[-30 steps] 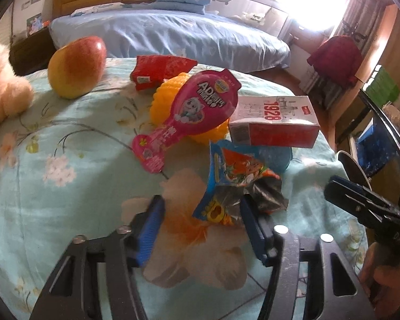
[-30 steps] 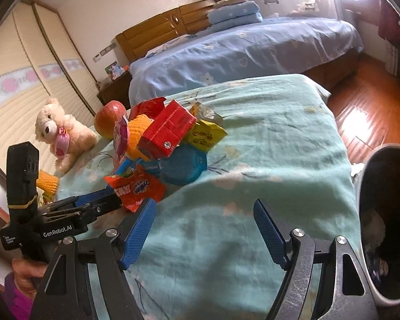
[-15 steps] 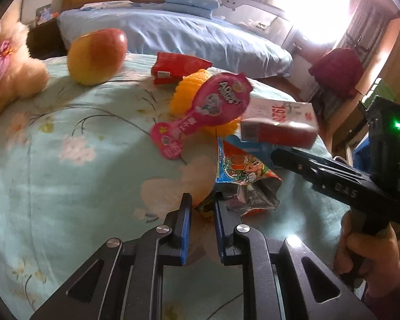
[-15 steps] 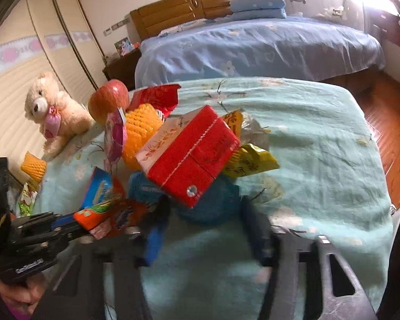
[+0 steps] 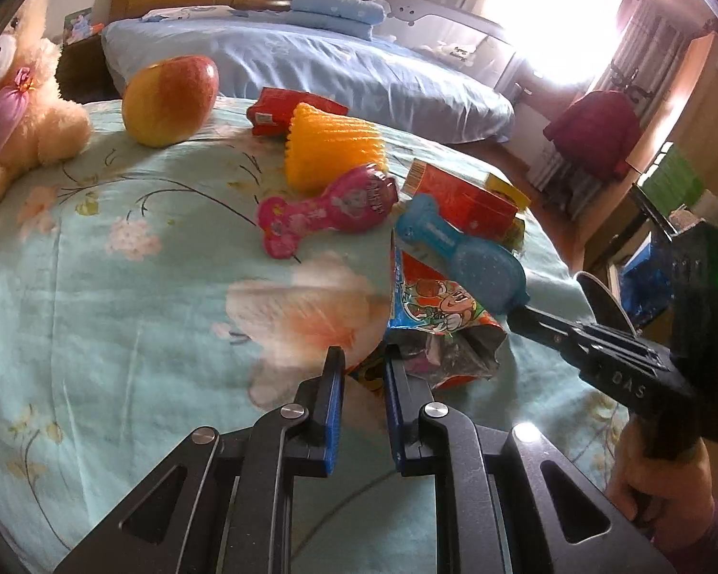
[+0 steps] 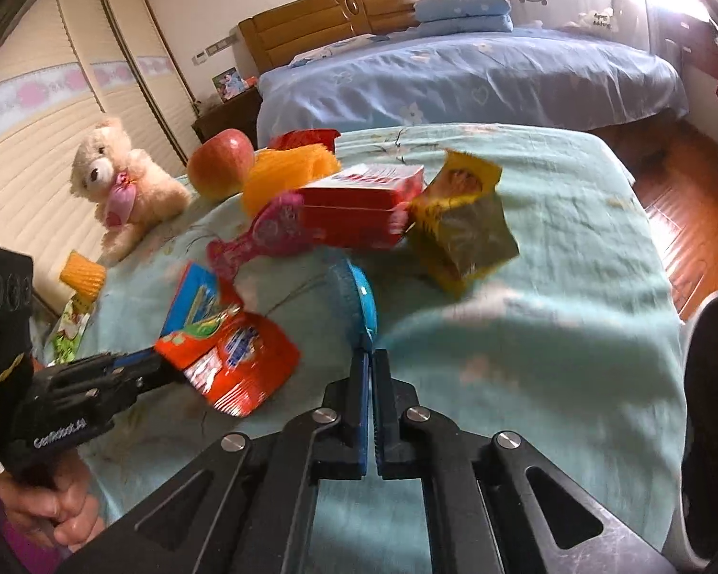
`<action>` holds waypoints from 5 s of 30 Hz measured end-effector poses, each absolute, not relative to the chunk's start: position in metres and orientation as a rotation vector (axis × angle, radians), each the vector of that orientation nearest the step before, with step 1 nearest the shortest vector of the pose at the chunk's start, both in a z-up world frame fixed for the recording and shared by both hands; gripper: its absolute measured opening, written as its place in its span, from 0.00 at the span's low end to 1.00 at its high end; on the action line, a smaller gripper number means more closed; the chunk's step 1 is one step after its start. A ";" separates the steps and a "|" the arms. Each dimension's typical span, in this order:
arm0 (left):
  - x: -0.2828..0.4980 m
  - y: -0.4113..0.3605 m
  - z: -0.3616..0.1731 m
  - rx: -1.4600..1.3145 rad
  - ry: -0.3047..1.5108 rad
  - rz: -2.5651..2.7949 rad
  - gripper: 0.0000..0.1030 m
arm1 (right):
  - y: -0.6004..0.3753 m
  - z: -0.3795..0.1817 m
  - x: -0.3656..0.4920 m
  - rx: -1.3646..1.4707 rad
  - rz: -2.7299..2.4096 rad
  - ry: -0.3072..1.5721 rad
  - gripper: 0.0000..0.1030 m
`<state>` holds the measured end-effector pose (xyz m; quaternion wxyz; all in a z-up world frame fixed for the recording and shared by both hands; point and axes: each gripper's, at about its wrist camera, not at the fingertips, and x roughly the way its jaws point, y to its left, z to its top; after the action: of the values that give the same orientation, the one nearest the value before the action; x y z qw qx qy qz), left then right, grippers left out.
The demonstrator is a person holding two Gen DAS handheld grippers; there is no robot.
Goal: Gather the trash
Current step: 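Grasp the blue plastic item with the right tool while the left tool grasps the cartoon snack bag, then carry the blue item with the right tool while the left tool carries the snack bag to the bin, then open the right tool over the bin while the left tool drops the snack bag in, then move both open tools back over the remaining trash on the bed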
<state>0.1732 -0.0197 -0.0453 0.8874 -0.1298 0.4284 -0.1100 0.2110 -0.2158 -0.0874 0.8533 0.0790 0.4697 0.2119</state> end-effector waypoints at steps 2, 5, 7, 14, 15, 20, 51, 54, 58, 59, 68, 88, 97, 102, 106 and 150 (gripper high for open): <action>0.171 -0.020 -0.045 -0.269 0.892 -0.229 0.14 | -0.218 -0.085 0.205 0.177 0.450 0.987 0.01; 0.165 -0.017 -0.042 -0.275 0.886 -0.223 0.14 | -0.219 -0.082 0.198 0.180 0.453 0.983 0.00; 0.163 -0.012 -0.041 -0.281 0.879 -0.213 0.14 | -0.220 -0.080 0.192 0.188 0.466 0.984 0.00; 0.157 -0.007 -0.041 -0.299 0.880 -0.208 0.14 | -0.226 -0.079 0.190 0.202 0.416 0.972 0.16; 0.157 -0.007 -0.041 -0.299 0.878 -0.209 0.14 | -0.227 -0.080 0.192 0.212 0.417 0.975 0.25; 0.157 -0.006 -0.041 -0.307 0.880 -0.211 0.14 | -0.218 -0.085 0.208 0.214 0.420 0.984 0.39; 0.178 -0.133 -0.032 -0.210 0.889 -0.430 0.14 | -0.330 -0.062 0.132 0.330 0.221 0.906 0.13; 0.182 -0.151 -0.033 -0.191 0.890 -0.448 0.14 | -0.346 -0.063 0.127 0.348 0.188 0.902 0.13; 0.190 -0.172 -0.033 -0.168 0.889 -0.467 0.14 | -0.364 -0.064 0.123 0.366 0.146 0.896 0.13; 0.192 -0.176 -0.033 -0.165 0.889 -0.470 0.14 | -0.368 -0.065 0.123 0.369 0.139 0.896 0.13; 0.212 -0.213 -0.039 -0.136 0.901 -0.495 0.14 | -0.401 -0.070 0.121 0.396 0.069 0.888 0.13; 0.254 -0.276 -0.055 -0.081 0.935 -0.517 0.14 | -0.445 -0.082 0.135 0.408 -0.030 0.899 0.13; 0.271 -0.293 -0.058 -0.063 0.945 -0.516 0.14 | -0.458 -0.090 0.147 0.414 -0.055 0.920 0.14; 0.277 -0.301 -0.060 -0.054 0.951 -0.518 0.14 | -0.461 -0.093 0.151 0.420 -0.059 0.930 0.14; 0.279 -0.305 -0.061 -0.047 0.954 -0.520 0.15 | -0.462 -0.094 0.153 0.424 -0.061 0.936 0.14; 0.170 -0.112 -0.034 -0.148 0.851 -0.266 0.63 | -0.339 -0.067 0.155 0.381 0.191 0.872 0.86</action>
<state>0.1696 -0.1122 -0.0341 0.8996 -0.0713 0.4113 -0.1284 0.1547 -0.3386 -0.0671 0.8845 0.1830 0.4192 0.0918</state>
